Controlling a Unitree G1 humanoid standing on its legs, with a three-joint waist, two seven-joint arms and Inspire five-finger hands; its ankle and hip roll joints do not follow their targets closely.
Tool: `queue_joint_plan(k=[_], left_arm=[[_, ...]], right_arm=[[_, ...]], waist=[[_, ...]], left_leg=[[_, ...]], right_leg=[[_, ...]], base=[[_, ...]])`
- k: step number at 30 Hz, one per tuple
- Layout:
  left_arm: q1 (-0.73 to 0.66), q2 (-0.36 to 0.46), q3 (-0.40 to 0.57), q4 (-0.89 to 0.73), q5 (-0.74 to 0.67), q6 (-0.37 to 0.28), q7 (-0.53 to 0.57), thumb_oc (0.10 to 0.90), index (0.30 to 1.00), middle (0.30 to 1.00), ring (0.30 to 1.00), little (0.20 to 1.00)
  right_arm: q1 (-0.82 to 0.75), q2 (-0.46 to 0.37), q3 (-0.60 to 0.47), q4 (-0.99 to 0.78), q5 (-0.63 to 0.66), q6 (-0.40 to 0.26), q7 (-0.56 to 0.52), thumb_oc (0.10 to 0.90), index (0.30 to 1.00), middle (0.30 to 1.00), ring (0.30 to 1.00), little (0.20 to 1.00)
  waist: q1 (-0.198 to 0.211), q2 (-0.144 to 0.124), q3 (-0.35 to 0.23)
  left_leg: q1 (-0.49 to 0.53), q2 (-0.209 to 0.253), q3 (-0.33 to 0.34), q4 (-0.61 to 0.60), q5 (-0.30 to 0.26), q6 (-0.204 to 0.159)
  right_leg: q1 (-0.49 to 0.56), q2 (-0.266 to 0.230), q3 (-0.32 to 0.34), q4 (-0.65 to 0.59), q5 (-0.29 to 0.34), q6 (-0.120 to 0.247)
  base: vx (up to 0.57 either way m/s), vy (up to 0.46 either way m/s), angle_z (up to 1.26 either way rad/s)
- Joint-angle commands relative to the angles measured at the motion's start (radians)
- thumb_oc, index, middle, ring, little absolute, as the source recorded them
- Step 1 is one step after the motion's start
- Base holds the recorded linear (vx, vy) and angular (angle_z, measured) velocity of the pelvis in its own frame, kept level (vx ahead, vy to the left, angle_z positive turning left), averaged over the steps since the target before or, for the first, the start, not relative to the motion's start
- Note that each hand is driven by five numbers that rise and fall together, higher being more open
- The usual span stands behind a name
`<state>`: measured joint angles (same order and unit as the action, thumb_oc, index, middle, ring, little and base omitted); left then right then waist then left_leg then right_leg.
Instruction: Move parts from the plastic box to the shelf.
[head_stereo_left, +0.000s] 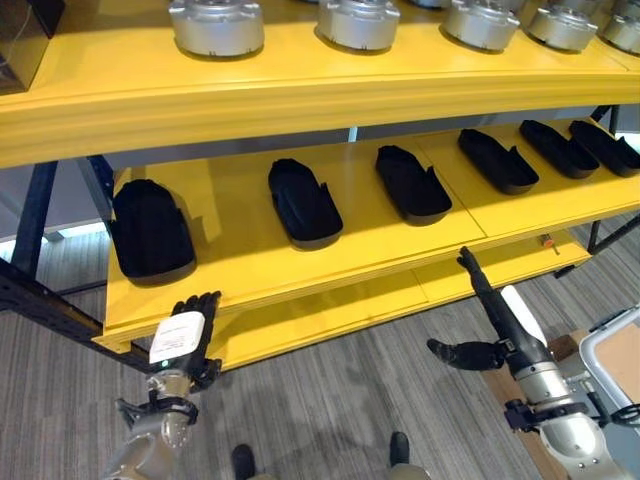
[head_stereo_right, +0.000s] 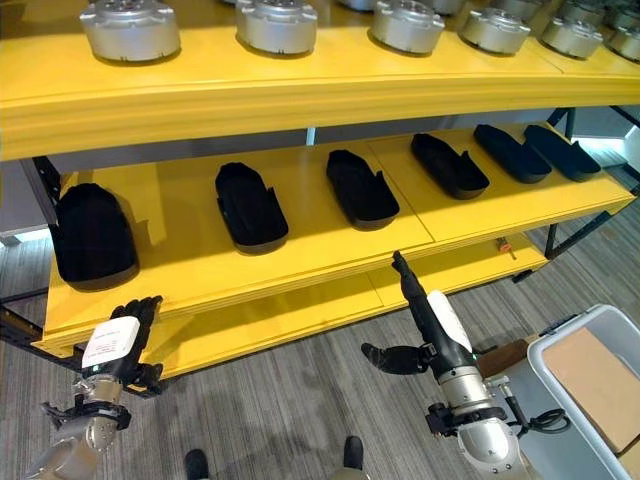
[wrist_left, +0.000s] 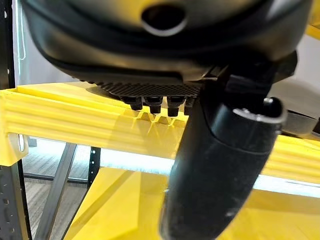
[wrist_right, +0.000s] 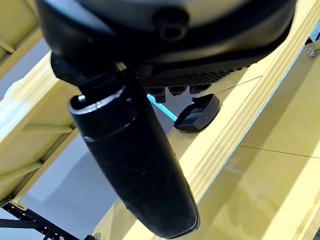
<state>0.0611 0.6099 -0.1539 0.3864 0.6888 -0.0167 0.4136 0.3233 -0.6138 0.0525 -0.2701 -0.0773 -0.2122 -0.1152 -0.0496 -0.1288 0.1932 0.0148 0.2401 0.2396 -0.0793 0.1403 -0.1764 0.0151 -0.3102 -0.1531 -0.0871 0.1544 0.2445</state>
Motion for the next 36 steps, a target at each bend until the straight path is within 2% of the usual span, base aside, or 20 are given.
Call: queue_joint_plan(k=[1, 8, 15, 36], left_arm=[[-0.137, 0.044, 0.072, 0.029, -0.024, 0.015, 0.060, 0.900, 1.000, 1.000, 1.000, 1.000], [-0.183, 0.034, 0.053, 0.143, -0.048, 0.033, 0.074, 0.900, 1.000, 1.000, 1.000, 1.000], [-0.287, 0.032, 0.006, 0.347, -0.099, 0.054, 0.098, 0.900, 1.000, 1.000, 1.000, 1.000], [-0.316, 0.025, -0.016, 0.517, -0.153, 0.060, 0.095, 0.900, 1.000, 1.000, 1.000, 1.000]], right_arm=[[-0.103, -0.010, -0.085, -0.110, 0.000, -0.069, -0.055, 0.900, 1.000, 1.000, 1.000, 1.000], [-0.103, -0.019, -0.075, -0.114, 0.009, -0.072, -0.052, 0.900, 1.000, 1.000, 1.000, 1.000], [-0.115, -0.043, -0.049, -0.117, 0.015, -0.085, -0.062, 0.900, 1.000, 1.000, 1.000, 1.000], [-0.116, -0.077, -0.034, -0.131, 0.027, -0.099, -0.073, 0.900, 1.000, 1.000, 1.000, 1.000]], waist=[[0.000, -0.024, 0.020], [-0.004, -0.028, 0.020], [-0.012, -0.036, 0.025], [-0.010, -0.033, 0.036]], left_leg=[[0.040, -0.040, 0.011, -0.004, -0.062, 0.077], [0.039, -0.038, 0.012, -0.004, -0.062, 0.075], [0.040, -0.036, 0.018, -0.002, -0.058, 0.072], [0.040, -0.034, 0.018, 0.006, -0.056, 0.068]], right_leg=[[0.022, 0.001, -0.013, 0.080, -0.049, -0.028], [0.021, 0.002, -0.015, 0.081, -0.048, -0.028], [0.013, 0.006, -0.007, 0.085, -0.047, -0.027], [0.012, 0.006, -0.010, 0.096, -0.052, -0.031]], base=[[0.00, 0.000, 0.00], [0.00, 0.000, 0.00], [0.00, 0.000, 0.00], [0.00, 0.000, 0.00]])
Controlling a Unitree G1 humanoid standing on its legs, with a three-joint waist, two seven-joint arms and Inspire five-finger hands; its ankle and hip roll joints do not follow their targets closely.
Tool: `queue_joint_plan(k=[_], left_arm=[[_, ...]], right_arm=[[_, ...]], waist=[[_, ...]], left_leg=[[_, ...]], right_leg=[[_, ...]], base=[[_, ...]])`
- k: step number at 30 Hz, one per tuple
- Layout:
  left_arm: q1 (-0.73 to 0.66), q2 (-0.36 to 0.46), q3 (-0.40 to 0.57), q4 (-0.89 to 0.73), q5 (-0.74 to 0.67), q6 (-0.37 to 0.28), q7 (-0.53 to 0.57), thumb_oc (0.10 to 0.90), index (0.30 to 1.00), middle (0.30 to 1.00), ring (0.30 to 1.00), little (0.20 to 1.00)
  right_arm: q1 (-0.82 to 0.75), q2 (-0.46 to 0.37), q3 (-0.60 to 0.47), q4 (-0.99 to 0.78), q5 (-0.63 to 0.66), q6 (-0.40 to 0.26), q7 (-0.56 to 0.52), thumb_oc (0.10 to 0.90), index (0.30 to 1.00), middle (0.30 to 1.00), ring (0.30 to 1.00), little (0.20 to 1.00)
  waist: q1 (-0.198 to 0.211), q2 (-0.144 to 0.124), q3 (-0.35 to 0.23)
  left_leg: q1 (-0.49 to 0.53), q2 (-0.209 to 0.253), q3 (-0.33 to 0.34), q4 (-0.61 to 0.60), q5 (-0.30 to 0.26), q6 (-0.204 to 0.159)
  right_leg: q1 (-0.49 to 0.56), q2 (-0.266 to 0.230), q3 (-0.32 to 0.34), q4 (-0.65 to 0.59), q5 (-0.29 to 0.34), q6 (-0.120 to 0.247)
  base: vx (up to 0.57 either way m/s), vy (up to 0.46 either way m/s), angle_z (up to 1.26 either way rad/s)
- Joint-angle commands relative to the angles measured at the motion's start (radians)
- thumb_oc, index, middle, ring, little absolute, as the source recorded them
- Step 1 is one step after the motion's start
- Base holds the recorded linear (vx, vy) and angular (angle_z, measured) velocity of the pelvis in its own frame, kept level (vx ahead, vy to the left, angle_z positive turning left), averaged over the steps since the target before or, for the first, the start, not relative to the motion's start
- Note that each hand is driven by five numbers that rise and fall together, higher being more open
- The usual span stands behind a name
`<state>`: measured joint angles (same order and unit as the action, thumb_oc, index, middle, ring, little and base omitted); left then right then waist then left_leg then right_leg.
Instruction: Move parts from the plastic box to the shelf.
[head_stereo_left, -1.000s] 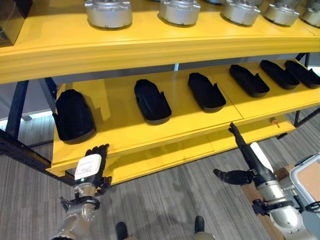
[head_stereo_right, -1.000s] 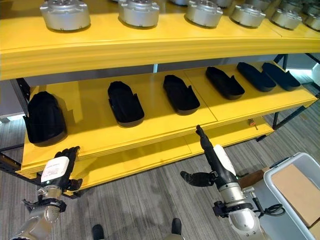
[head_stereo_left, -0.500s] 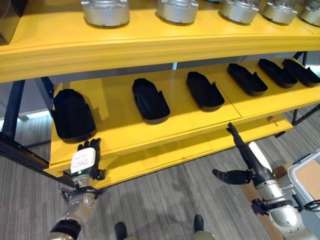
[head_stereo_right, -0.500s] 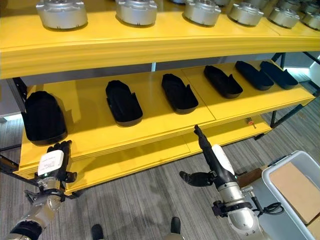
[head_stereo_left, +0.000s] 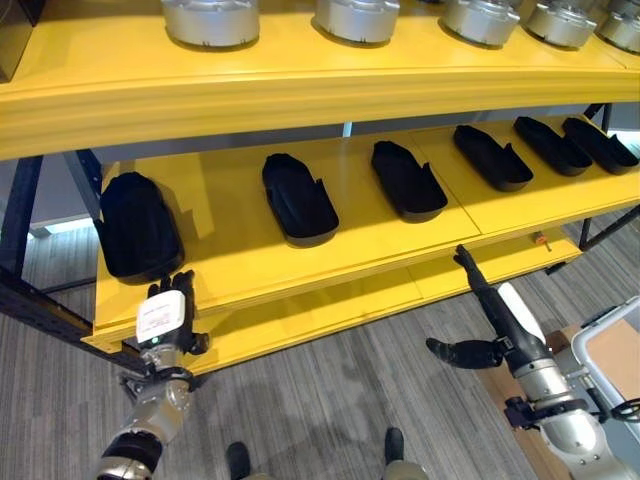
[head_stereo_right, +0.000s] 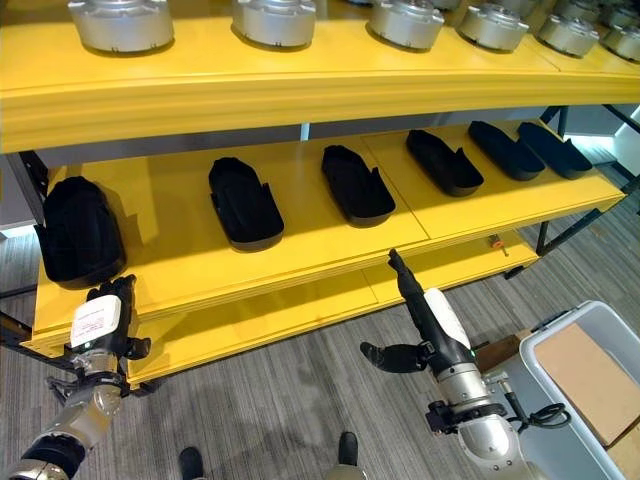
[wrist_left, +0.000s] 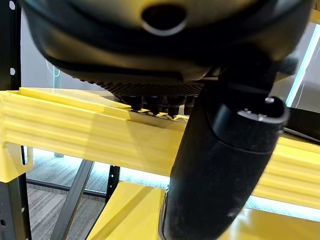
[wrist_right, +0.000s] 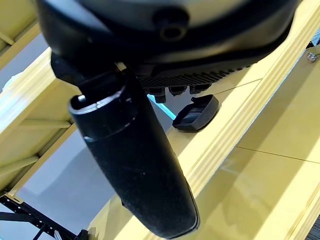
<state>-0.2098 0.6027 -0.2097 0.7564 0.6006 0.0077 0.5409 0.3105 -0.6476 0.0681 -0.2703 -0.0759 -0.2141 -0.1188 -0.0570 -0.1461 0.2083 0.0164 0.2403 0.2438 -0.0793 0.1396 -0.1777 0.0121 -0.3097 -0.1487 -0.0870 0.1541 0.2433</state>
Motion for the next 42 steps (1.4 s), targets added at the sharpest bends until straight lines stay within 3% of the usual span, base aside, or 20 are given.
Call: queue_joint_plan(k=[1, 19, 31, 34, 35, 36, 42], left_arm=[[-0.050, 0.033, 0.040, 0.160, -0.069, 0.036, -0.035, 0.900, 1.000, 1.000, 1.000, 1.000], [-0.109, 0.071, 0.057, 0.301, -0.150, 0.025, -0.056, 0.900, 1.000, 1.000, 1.000, 1.000], [-0.126, 0.074, 0.037, 0.302, -0.147, 0.019, -0.065, 0.900, 1.000, 1.000, 1.000, 1.000], [-0.115, 0.062, 0.031, 0.264, -0.147, 0.015, -0.061, 0.900, 1.000, 1.000, 1.000, 1.000], [-0.040, 0.038, 0.029, 0.084, -0.129, -0.008, -0.055, 0.900, 1.000, 1.000, 1.000, 1.000], [0.003, 0.025, 0.034, 0.024, -0.130, -0.021, -0.061, 0.900, 1.000, 1.000, 1.000, 1.000], [0.174, -0.024, 0.059, -0.196, -0.137, -0.060, -0.110, 0.900, 1.000, 1.000, 1.000, 1.000]], right_arm=[[-0.105, -0.048, -0.049, -0.131, 0.026, -0.096, -0.070, 0.900, 1.000, 1.000, 1.000, 1.000], [-0.113, -0.065, -0.031, -0.140, 0.049, -0.099, -0.057, 0.900, 1.000, 1.000, 1.000, 1.000], [-0.113, -0.070, -0.030, -0.141, 0.052, -0.102, -0.056, 0.900, 1.000, 1.000, 1.000, 1.000], [-0.114, -0.067, -0.027, -0.140, 0.046, -0.099, -0.059, 0.900, 1.000, 1.000, 1.000, 1.000], [-0.107, -0.055, -0.044, -0.138, 0.036, -0.094, -0.064, 0.900, 1.000, 1.000, 1.000, 1.000], [-0.106, -0.049, -0.051, -0.138, 0.032, -0.091, -0.064, 0.900, 1.000, 1.000, 1.000, 1.000], [-0.117, -0.019, -0.069, -0.114, 0.014, -0.074, -0.065, 0.900, 1.000, 1.000, 1.000, 1.000]], waist=[[-0.003, -0.015, 0.022], [-0.011, -0.013, 0.022], [-0.013, -0.012, 0.025], [-0.011, -0.010, 0.025], [-0.002, -0.010, 0.028], [0.001, -0.010, 0.029], [0.015, -0.004, 0.021]], left_leg=[[0.040, -0.035, 0.013, 0.005, -0.056, 0.070], [0.049, -0.035, 0.020, 0.005, -0.055, 0.065], [0.048, -0.035, 0.019, 0.004, -0.054, 0.065], [0.049, -0.035, 0.018, 0.005, -0.054, 0.066], [0.045, -0.035, 0.012, 0.004, -0.054, 0.068], [0.044, -0.035, 0.009, 0.004, -0.054, 0.069], [0.039, -0.036, -0.003, 0.003, -0.056, 0.074]], right_leg=[[0.015, 0.005, -0.014, 0.095, -0.051, -0.029], [0.016, 0.002, -0.007, 0.095, -0.048, -0.027], [0.015, 0.002, -0.007, 0.095, -0.047, -0.026], [0.017, 0.002, -0.007, 0.097, -0.047, -0.027], [0.021, 0.001, -0.013, 0.096, -0.049, -0.028], [0.024, 0.001, -0.016, 0.095, -0.050, -0.028], [0.031, 0.002, -0.026, 0.094, -0.056, -0.032]], base=[[0.00, 0.000, 0.00], [0.00, 0.000, 0.00], [0.00, 0.000, 0.00], [0.00, 0.000, 0.00], [0.00, 0.000, 0.00], [0.00, 0.000, 0.00], [0.00, -0.011, 0.02]])
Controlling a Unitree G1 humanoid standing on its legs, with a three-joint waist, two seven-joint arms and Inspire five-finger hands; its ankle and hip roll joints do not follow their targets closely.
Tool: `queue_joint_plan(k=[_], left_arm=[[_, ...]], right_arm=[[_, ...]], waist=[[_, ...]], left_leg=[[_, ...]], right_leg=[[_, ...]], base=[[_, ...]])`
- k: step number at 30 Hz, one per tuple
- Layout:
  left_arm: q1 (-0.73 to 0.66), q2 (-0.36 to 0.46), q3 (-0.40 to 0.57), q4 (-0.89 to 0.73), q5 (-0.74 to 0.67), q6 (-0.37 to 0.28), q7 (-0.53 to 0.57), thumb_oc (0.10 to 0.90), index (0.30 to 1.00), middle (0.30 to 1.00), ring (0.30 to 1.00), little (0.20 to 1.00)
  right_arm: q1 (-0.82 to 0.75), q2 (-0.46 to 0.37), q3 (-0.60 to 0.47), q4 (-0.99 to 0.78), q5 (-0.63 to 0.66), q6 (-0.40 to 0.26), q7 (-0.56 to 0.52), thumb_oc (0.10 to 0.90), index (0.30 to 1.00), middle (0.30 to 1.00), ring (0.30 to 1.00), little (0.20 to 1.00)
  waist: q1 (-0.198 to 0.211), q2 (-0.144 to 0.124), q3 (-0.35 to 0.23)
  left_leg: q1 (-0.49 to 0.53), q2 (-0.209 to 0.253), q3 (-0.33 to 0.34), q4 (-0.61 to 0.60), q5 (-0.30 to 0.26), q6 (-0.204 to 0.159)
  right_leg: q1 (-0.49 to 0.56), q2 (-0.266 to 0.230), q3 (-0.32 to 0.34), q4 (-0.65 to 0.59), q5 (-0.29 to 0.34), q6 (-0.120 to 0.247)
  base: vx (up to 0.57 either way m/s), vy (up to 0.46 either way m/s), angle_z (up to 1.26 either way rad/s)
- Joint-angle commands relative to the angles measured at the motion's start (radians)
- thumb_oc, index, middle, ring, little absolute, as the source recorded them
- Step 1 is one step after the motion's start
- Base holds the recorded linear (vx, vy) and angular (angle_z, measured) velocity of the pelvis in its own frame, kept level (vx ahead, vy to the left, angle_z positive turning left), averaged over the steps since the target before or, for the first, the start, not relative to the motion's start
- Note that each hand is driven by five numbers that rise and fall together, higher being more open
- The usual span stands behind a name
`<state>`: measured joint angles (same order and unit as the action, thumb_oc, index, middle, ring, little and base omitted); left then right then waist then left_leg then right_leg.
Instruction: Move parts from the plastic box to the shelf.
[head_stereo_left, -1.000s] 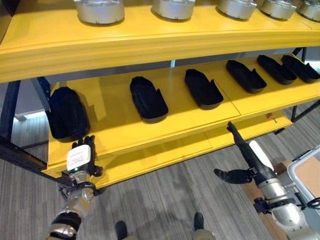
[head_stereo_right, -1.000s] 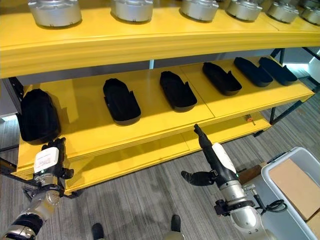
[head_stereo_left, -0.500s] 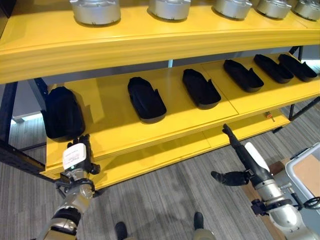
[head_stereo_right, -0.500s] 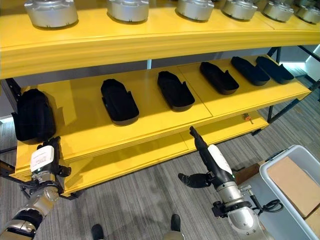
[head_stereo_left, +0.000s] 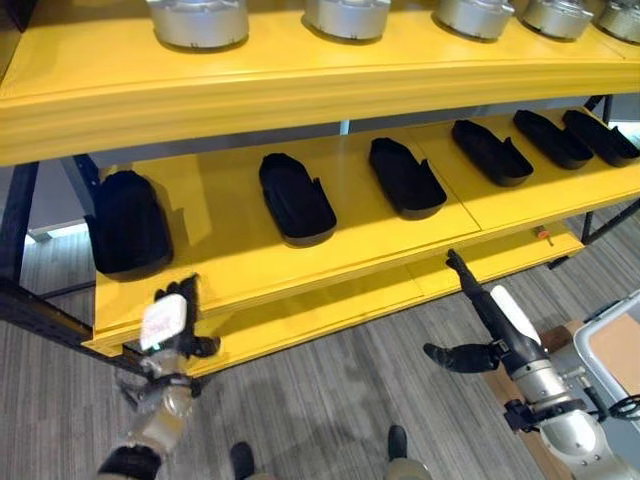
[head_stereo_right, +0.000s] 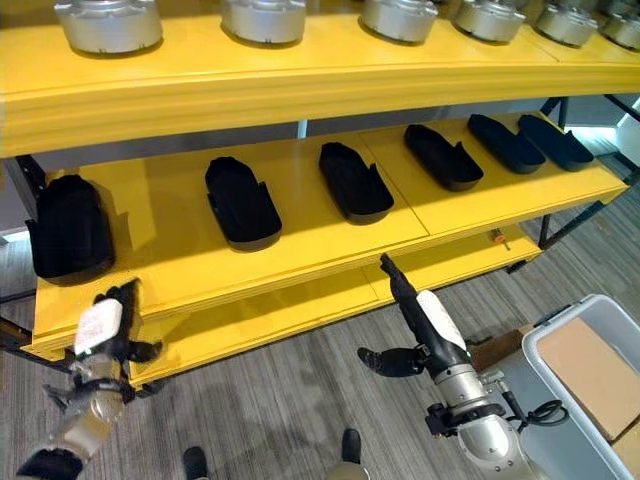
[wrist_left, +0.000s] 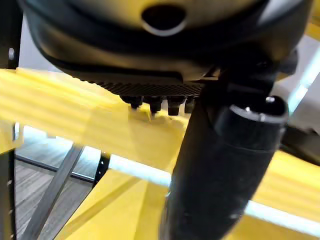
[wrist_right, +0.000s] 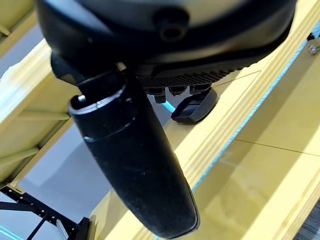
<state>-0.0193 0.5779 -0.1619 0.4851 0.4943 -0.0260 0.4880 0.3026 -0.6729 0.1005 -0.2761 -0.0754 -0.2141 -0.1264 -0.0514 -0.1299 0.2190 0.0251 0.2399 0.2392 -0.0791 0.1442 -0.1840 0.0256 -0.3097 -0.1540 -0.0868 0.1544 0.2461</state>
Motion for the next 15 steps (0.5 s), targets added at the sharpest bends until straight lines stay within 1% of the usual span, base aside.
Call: queue_joint_plan(k=[1, 3, 4, 8, 13, 15], left_arm=[[0.007, -0.005, 0.008, 0.053, -0.034, -0.038, -0.068, 0.900, 1.000, 1.000, 1.000, 1.000], [0.053, -0.023, 0.000, -0.012, -0.062, -0.063, -0.106, 0.900, 1.000, 1.000, 1.000, 1.000], [0.056, -0.022, 0.003, -0.015, -0.063, -0.062, -0.108, 0.900, 1.000, 1.000, 1.000, 1.000], [0.102, -0.008, -0.032, -0.135, -0.065, -0.099, -0.159, 0.900, 1.000, 1.000, 1.000, 1.000], [0.115, 0.002, -0.089, -0.240, -0.085, -0.136, -0.211, 0.900, 1.000, 1.000, 1.000, 1.000], [0.117, 0.005, -0.094, -0.268, -0.096, -0.137, -0.223, 0.900, 1.000, 1.000, 1.000, 1.000]], right_arm=[[-0.115, 0.010, -0.100, -0.103, 0.009, -0.070, -0.054, 0.900, 1.000, 1.000, 1.000, 1.000], [-0.139, 0.009, -0.089, -0.094, -0.006, -0.065, -0.049, 0.900, 1.000, 1.000, 1.000, 1.000], [-0.140, 0.008, -0.087, -0.093, -0.006, -0.065, -0.049, 0.900, 1.000, 1.000, 1.000, 1.000], [-0.193, -0.001, -0.053, -0.063, -0.041, -0.058, -0.044, 0.900, 1.000, 1.000, 1.000, 1.000], [-0.303, -0.002, 0.035, 0.036, -0.079, -0.029, -0.046, 0.900, 1.000, 1.000, 1.000, 1.000], [-0.352, 0.001, 0.073, 0.075, -0.097, -0.020, -0.049, 0.900, 1.000, 1.000, 1.000, 1.000]], waist=[[0.012, -0.019, 0.009], [0.019, -0.016, 0.002], [0.017, -0.016, 0.002], [0.029, -0.010, -0.006], [0.047, 0.000, -0.023], [0.048, 0.003, -0.026]], left_leg=[[0.029, -0.036, 0.000, 0.003, -0.061, 0.081], [0.029, -0.036, -0.004, 0.001, -0.062, 0.083], [0.029, -0.036, -0.004, 0.001, -0.062, 0.083], [0.031, -0.039, -0.010, -0.001, -0.065, 0.085], [0.031, -0.045, -0.023, -0.004, -0.067, 0.088], [0.030, -0.047, -0.027, -0.005, -0.069, 0.089]], right_leg=[[0.020, 0.003, -0.023, 0.093, -0.057, -0.035], [0.025, 0.004, -0.026, 0.090, -0.059, -0.036], [0.026, 0.004, -0.026, 0.090, -0.059, -0.036], [0.036, 0.004, -0.034, 0.088, -0.063, -0.037], [0.047, 0.002, -0.043, 0.086, -0.066, -0.039], [0.050, 0.002, -0.047, 0.085, -0.067, -0.039]], base=[[0.00, 0.000, 0.00], [0.01, -0.029, 0.04], [0.00, 0.000, 0.00], [0.01, -0.021, 0.06], [0.01, -0.030, 0.08], [0.01, -0.034, 0.05]])
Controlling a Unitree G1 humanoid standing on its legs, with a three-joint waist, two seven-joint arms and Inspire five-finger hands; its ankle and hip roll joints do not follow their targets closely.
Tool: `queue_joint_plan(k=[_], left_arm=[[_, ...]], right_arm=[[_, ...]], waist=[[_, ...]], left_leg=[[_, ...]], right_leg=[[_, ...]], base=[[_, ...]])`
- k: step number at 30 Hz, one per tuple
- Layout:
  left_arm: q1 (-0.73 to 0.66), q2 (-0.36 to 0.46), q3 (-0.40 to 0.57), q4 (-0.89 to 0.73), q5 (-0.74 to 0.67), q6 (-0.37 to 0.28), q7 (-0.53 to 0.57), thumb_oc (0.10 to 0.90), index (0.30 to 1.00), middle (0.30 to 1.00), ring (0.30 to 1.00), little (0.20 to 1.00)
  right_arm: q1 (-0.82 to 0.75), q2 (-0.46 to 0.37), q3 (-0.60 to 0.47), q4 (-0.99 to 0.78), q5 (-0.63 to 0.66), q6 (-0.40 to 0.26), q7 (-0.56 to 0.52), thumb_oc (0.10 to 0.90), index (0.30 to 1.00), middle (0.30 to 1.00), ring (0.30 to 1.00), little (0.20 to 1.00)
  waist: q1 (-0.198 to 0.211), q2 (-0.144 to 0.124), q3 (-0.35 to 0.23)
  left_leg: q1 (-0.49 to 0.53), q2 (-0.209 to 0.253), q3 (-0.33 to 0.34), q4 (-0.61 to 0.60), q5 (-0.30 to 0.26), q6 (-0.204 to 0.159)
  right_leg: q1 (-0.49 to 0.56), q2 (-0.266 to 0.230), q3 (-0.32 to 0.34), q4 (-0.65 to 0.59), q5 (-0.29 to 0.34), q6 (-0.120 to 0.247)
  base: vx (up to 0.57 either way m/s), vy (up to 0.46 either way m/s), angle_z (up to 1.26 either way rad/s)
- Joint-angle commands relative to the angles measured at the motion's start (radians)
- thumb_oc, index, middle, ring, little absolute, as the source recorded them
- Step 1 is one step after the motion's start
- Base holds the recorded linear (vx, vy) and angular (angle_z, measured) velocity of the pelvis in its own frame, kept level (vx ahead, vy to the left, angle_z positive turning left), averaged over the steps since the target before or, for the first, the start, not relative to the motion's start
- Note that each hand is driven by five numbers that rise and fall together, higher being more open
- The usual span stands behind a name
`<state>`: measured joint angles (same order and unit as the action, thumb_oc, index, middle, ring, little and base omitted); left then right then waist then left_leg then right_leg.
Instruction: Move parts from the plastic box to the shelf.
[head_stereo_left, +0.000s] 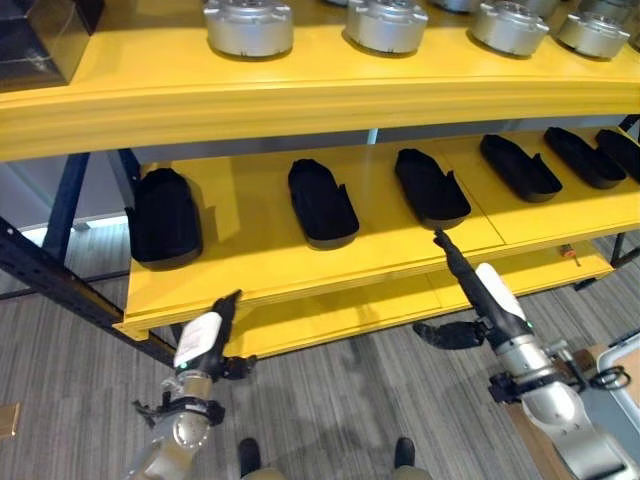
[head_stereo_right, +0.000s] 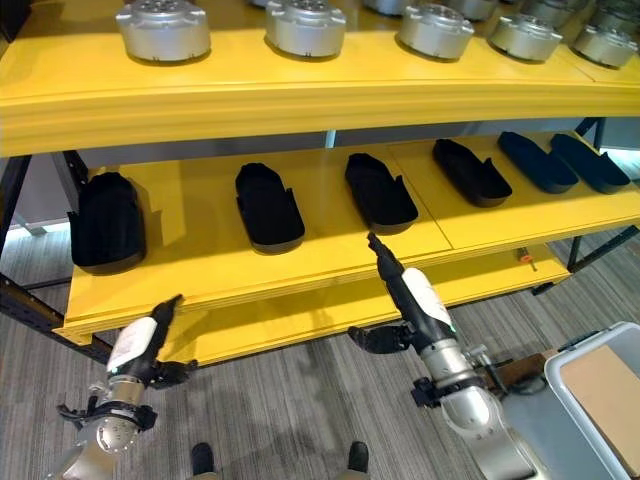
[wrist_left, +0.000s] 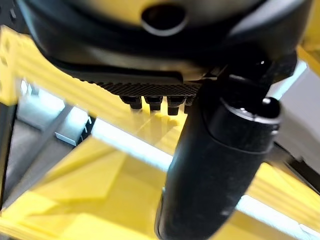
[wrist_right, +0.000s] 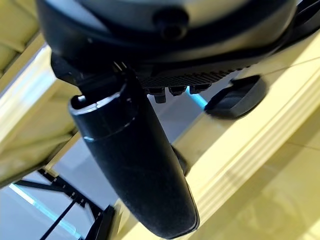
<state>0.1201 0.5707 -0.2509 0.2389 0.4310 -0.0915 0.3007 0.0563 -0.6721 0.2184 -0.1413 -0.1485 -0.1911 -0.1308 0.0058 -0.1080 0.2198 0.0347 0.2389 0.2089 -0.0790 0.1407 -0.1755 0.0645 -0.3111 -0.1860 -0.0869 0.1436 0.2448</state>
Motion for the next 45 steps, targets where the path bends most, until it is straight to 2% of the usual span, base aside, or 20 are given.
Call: queue_joint_plan(k=[1, 7, 10, 17, 21, 30, 45], left_arm=[[-0.022, 0.016, -0.010, -0.030, -0.035, -0.077, -0.040, 0.900, 1.000, 1.000, 1.000, 1.000], [-0.016, 0.038, -0.033, -0.074, -0.048, -0.093, -0.071, 0.900, 1.000, 1.000, 1.000, 1.000], [-0.011, 0.041, -0.030, -0.077, -0.051, -0.093, -0.072, 0.900, 1.000, 1.000, 1.000, 1.000], [0.002, 0.069, -0.029, -0.109, -0.029, -0.101, -0.084, 0.900, 1.000, 1.000, 1.000, 1.000], [0.004, 0.070, -0.022, -0.111, -0.024, -0.099, -0.082, 0.900, 1.000, 1.000, 1.000, 1.000], [0.018, 0.088, -0.014, -0.134, -0.036, -0.103, -0.094, 0.900, 1.000, 1.000, 1.000, 1.000], [0.003, 0.093, -0.013, -0.128, -0.053, -0.091, -0.082, 0.900, 1.000, 1.000, 1.000, 1.000]], right_arm=[[-0.135, 0.001, -0.021, -0.033, -0.030, -0.035, -0.041, 0.900, 1.000, 1.000, 1.000, 1.000], [-0.303, 0.016, 0.122, 0.130, -0.118, 0.001, -0.037, 0.900, 1.000, 1.000, 1.000, 1.000], [-0.344, 0.022, 0.156, 0.164, -0.146, 0.006, -0.038, 0.900, 1.000, 1.000, 1.000, 1.000], [-0.468, -0.004, 0.259, 0.271, -0.327, 0.031, -0.035, 0.900, 1.000, 1.000, 1.000, 1.000], [-0.489, 0.009, 0.266, 0.301, -0.311, 0.035, -0.028, 0.900, 1.000, 1.000, 1.000, 1.000], [-0.658, -0.028, 0.367, 0.416, -0.449, 0.056, -0.031, 0.900, 1.000, 1.000, 1.000, 1.000], [-0.779, 0.000, 0.428, 0.533, -0.459, 0.081, -0.045, 0.900, 1.000, 1.000, 1.000, 1.000]], waist=[[-0.004, -0.017, -0.028], [0.018, 0.001, -0.022], [0.020, 0.005, -0.014], [0.042, 0.021, 0.008], [0.044, 0.022, 0.018], [0.071, 0.031, 0.064], [0.091, 0.048, 0.115]], left_leg=[[0.021, -0.047, 0.002, -0.006, -0.065, 0.081], [0.012, -0.053, -0.008, -0.006, -0.061, 0.081], [0.007, -0.054, -0.011, -0.006, -0.059, 0.081], [-0.007, -0.063, -0.022, -0.006, -0.055, 0.085], [-0.011, -0.065, -0.025, -0.006, -0.054, 0.086], [-0.035, -0.071, -0.037, -0.003, -0.043, 0.088], [-0.081, -0.076, -0.048, 0.004, -0.029, 0.092]], right_leg=[[0.013, 0.002, -0.018, 0.085, -0.057, -0.037], [0.012, 0.001, -0.024, 0.088, -0.061, -0.041], [0.009, 0.001, -0.025, 0.091, -0.063, -0.042], [0.004, -0.006, -0.033, 0.093, -0.060, -0.044], [0.002, -0.008, -0.035, 0.094, -0.059, -0.045], [-0.021, -0.013, -0.038, 0.111, -0.057, -0.048], [-0.075, -0.018, -0.033, 0.142, -0.057, -0.053]], base=[[0.01, -0.034, 0.12], [0.00, -0.015, 0.06], [-0.01, -0.005, 0.01], [-0.01, -0.011, 0.10], [-0.01, -0.004, 0.03], [-0.02, -0.007, 0.05], [-0.01, -0.001, 0.01]])
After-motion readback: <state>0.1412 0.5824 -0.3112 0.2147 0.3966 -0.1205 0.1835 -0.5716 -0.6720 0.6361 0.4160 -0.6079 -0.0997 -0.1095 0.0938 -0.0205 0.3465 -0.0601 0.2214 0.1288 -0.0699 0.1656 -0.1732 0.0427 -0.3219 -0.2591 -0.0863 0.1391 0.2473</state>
